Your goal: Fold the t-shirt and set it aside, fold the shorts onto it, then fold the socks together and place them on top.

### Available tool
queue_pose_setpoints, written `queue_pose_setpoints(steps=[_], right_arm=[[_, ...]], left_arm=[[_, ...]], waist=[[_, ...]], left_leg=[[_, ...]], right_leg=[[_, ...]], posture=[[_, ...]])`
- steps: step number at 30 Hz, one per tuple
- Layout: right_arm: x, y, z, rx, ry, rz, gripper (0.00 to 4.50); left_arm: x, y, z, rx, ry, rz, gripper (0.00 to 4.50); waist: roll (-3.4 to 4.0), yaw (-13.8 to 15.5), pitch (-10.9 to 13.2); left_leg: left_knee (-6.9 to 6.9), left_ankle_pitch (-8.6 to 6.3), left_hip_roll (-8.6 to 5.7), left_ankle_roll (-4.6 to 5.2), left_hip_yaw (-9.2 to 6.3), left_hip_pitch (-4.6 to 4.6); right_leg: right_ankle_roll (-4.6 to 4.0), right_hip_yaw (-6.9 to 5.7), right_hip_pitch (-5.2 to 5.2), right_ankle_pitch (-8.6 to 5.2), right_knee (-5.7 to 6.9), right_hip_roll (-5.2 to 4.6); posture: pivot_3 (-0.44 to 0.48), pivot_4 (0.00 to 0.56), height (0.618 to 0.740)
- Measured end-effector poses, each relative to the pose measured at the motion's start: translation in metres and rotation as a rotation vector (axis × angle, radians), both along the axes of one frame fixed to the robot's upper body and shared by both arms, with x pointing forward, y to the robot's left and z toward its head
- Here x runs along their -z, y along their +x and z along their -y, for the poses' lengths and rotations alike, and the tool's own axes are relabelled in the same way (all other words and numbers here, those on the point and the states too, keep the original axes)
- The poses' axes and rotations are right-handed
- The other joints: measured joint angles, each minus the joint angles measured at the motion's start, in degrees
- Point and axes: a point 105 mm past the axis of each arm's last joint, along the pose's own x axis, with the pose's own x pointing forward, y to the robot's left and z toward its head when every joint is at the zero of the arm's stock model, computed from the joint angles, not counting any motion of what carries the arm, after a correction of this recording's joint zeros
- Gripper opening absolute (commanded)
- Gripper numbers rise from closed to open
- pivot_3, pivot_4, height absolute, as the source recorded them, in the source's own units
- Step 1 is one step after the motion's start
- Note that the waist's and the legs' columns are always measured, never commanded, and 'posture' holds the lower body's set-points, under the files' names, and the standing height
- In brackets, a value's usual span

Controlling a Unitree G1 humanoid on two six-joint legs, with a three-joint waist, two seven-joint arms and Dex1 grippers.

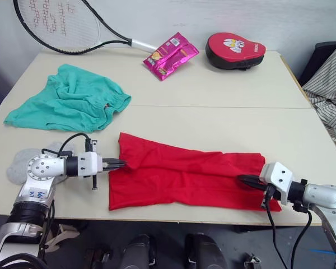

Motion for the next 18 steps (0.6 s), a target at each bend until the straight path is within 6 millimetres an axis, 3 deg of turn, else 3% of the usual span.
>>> queue_pose_setpoints(steps=[5, 12, 18], right_arm=[[0.004, 0.000, 0.004, 0.016, 0.000, -0.013, 0.00], [0.008, 0.000, 0.009, 0.036, 0.002, -0.026, 0.00], [0.010, -0.003, 0.013, 0.050, 0.002, -0.026, 0.00]], left_arm=[[0.005, -0.006, -0.005, 0.012, 0.005, -0.046, 0.03], [0.013, -0.021, -0.006, 0.169, 0.188, 0.082, 0.03], [0.015, -0.017, -0.009, 0.187, 0.250, 0.160, 0.03]], waist=[[0.00, 0.3, 0.0], [0.01, 0.1, 0.0], [0.01, 0.2, 0.0]], left_leg=[[0.01, -0.02, -0.02, -0.01, 0.00, 0.00], [-0.05, -0.09, 0.01, -0.10, 0.00, 0.02], [-0.04, -0.13, 0.01, -0.04, 0.00, 0.01]], right_leg=[[0.00, 0.01, 0.01, 0.00, -0.02, -0.04], [-0.04, 0.03, -0.01, -0.02, -0.07, -0.04], [-0.04, 0.03, 0.00, -0.02, -0.08, -0.06]], posture=[[0.000, 0.150, 0.740], [0.000, 0.150, 0.740], [0.000, 0.150, 0.740]])
